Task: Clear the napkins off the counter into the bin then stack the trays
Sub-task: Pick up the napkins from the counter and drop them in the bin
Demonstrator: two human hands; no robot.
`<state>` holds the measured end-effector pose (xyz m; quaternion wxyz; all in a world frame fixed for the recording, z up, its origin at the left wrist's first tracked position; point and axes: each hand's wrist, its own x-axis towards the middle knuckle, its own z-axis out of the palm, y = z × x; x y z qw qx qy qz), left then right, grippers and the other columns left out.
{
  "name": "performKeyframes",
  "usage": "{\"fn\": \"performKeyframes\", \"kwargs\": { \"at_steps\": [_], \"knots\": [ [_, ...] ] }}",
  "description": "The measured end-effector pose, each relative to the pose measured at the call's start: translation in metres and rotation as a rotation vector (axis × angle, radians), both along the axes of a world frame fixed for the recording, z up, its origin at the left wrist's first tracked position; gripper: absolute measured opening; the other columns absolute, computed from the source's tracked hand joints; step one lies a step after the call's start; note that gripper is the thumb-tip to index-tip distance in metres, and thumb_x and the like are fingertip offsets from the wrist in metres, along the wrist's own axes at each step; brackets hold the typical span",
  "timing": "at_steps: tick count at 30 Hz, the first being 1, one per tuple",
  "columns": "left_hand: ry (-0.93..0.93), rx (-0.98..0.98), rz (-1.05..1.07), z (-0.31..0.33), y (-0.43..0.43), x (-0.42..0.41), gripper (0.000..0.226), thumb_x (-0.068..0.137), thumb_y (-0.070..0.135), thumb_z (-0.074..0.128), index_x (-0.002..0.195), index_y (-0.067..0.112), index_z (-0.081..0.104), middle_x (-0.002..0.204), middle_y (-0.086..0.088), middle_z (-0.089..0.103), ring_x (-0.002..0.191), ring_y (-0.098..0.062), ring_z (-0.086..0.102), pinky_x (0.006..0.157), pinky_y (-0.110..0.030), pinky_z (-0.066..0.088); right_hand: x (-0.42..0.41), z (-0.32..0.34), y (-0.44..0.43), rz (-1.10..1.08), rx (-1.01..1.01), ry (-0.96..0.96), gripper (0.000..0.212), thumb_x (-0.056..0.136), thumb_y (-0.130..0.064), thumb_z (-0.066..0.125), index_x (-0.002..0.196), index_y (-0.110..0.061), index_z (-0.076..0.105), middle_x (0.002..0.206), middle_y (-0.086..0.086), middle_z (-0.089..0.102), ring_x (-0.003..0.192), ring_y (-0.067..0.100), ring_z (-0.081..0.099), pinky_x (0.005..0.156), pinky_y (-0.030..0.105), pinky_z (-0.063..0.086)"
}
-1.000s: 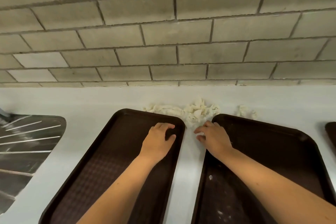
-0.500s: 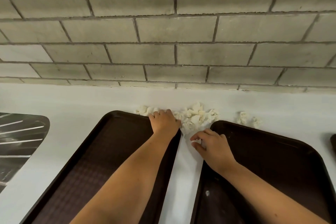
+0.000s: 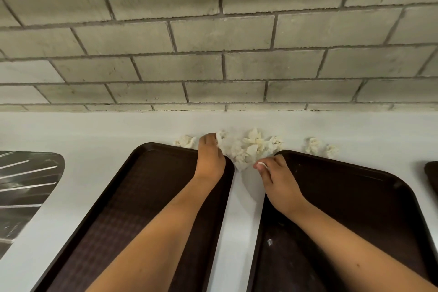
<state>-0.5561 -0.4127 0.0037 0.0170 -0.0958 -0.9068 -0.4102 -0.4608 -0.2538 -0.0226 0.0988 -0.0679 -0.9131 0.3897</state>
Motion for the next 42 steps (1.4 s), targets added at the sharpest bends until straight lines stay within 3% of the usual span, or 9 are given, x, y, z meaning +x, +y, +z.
{"fn": "performKeyframes", "kwargs": {
  "at_steps": [3, 6, 11, 15, 18, 23, 30, 36, 42],
  "knots": [
    [-0.183, 0.274, 0.023, 0.011, -0.010, 0.016, 0.019, 0.099, 0.005, 0.038, 0.097, 0.015, 0.055, 0.082, -0.005, 0.059, 0.065, -0.015, 0.049, 0.058, -0.024, 0.038, 0.008, 0.009, 0.001, 0.020, -0.071, -0.029, 0.022, 0.102, -0.028, 0.039, 0.102, -0.019, 0.058, 0.097, -0.004, 0.054, 0.083, 0.006, 0.055, 0.071, 0.013, 0.042],
    [-0.213, 0.427, -0.018, 0.017, -0.018, 0.044, 0.032, 0.098, 0.009, 0.037, 0.070, 0.019, 0.048, 0.051, 0.011, 0.043, 0.047, -0.009, 0.036, 0.050, -0.028, 0.031, 0.021, 0.018, 0.002, 0.043, -0.195, -0.089, 0.021, 0.103, -0.026, 0.035, 0.096, -0.022, 0.055, 0.083, -0.002, 0.061, 0.073, 0.011, 0.057, 0.071, 0.026, 0.046],
    [-0.268, 0.480, -0.081, 0.031, -0.028, 0.094, 0.028, 0.096, 0.022, 0.034, 0.073, 0.017, 0.048, 0.059, 0.008, 0.039, 0.055, -0.010, 0.031, 0.054, -0.028, 0.026, 0.056, 0.045, 0.003, 0.022, -0.207, -0.085, 0.024, 0.104, -0.027, 0.033, 0.096, -0.019, 0.055, 0.081, -0.009, 0.056, 0.075, 0.005, 0.053, 0.071, 0.022, 0.041],
    [-0.244, 0.348, -0.021, 0.048, -0.029, 0.132, 0.052, 0.094, 0.061, 0.034, 0.067, 0.020, 0.052, 0.059, 0.012, 0.045, 0.058, -0.007, 0.043, 0.063, -0.027, 0.038, 0.088, 0.063, 0.012, -0.023, -0.268, -0.039, 0.035, 0.102, -0.039, 0.034, 0.083, -0.014, 0.049, 0.081, 0.005, 0.057, 0.075, 0.016, 0.054, 0.069, 0.031, 0.037],
    [-0.098, 0.266, -0.032, 0.057, -0.026, 0.162, 0.056, 0.099, 0.044, 0.045, 0.055, 0.010, 0.043, 0.050, 0.006, 0.037, 0.048, -0.007, 0.034, 0.055, -0.029, 0.031, 0.112, 0.066, 0.022, -0.039, -0.298, -0.001, 0.035, 0.101, -0.044, 0.034, 0.071, -0.029, 0.041, 0.072, -0.009, 0.047, 0.074, 0.011, 0.047, 0.072, 0.026, 0.034],
    [-0.185, 0.410, -0.101, 0.059, -0.019, 0.214, 0.033, 0.096, 0.016, 0.046, 0.065, 0.013, 0.033, 0.055, 0.004, 0.033, 0.049, -0.007, 0.027, 0.048, -0.021, 0.025, 0.151, 0.060, 0.040, -0.044, -0.312, 0.013, 0.038, 0.102, -0.042, 0.034, 0.074, -0.018, 0.045, 0.077, -0.003, 0.053, 0.070, 0.009, 0.048, 0.073, 0.028, 0.037],
    [-0.364, 0.499, -0.115, 0.065, 0.006, 0.286, 0.025, 0.100, 0.017, 0.039, 0.077, 0.008, 0.040, 0.085, -0.001, 0.075, 0.044, -0.011, 0.035, 0.042, -0.023, 0.026, 0.225, 0.058, 0.061, -0.062, -0.200, -0.005, 0.032, 0.103, -0.029, 0.032, 0.080, -0.015, 0.048, 0.076, -0.004, 0.050, 0.073, 0.007, 0.049, 0.071, 0.022, 0.037],
    [-0.500, 0.644, -0.172, 0.067, 0.038, 0.335, 0.026, 0.097, 0.021, 0.034, 0.072, 0.021, 0.038, 0.056, -0.002, 0.036, 0.043, -0.012, 0.026, 0.041, -0.024, 0.020, 0.312, 0.053, 0.087, -0.187, -0.177, 0.030, 0.022, 0.104, -0.027, 0.030, 0.110, -0.024, 0.051, 0.087, -0.019, 0.049, 0.075, -0.002, 0.048, 0.068, 0.011, 0.035],
    [-0.551, 0.549, -0.324, 0.048, 0.085, 0.413, 0.033, 0.099, 0.033, 0.043, 0.071, 0.019, 0.053, 0.048, 0.003, 0.029, 0.040, -0.011, 0.020, 0.041, -0.020, 0.015, 0.444, 0.048, 0.111, -0.361, -0.079, 0.011, 0.032, 0.104, -0.034, 0.030, 0.090, -0.014, 0.051, 0.065, -0.003, 0.048, 0.056, 0.014, 0.044, 0.053, 0.029, 0.035]
  ]
}}
